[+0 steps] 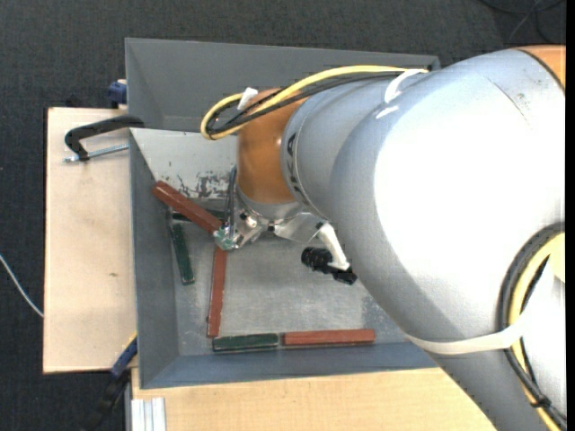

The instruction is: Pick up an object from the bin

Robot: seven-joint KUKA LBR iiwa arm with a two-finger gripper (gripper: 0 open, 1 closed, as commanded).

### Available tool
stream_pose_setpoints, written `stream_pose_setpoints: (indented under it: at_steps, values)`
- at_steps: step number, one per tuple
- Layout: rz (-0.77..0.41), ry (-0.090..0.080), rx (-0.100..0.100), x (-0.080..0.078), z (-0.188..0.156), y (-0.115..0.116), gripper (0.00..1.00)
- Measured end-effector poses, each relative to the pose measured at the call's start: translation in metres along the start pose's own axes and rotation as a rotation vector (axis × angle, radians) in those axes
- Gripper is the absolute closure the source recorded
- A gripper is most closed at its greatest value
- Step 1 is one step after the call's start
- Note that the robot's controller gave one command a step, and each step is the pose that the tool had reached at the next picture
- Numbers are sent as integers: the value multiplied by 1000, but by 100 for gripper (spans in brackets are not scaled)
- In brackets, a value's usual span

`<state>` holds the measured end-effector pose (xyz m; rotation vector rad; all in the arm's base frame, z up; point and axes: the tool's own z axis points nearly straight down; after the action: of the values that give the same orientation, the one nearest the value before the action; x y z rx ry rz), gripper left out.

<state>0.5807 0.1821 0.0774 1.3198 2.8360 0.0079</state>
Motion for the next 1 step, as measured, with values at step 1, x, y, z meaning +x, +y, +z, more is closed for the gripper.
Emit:
stream_pose_setpoints:
  at_steps: [1]
  values:
    - [-179,2,-1,-33,3,-14,0]
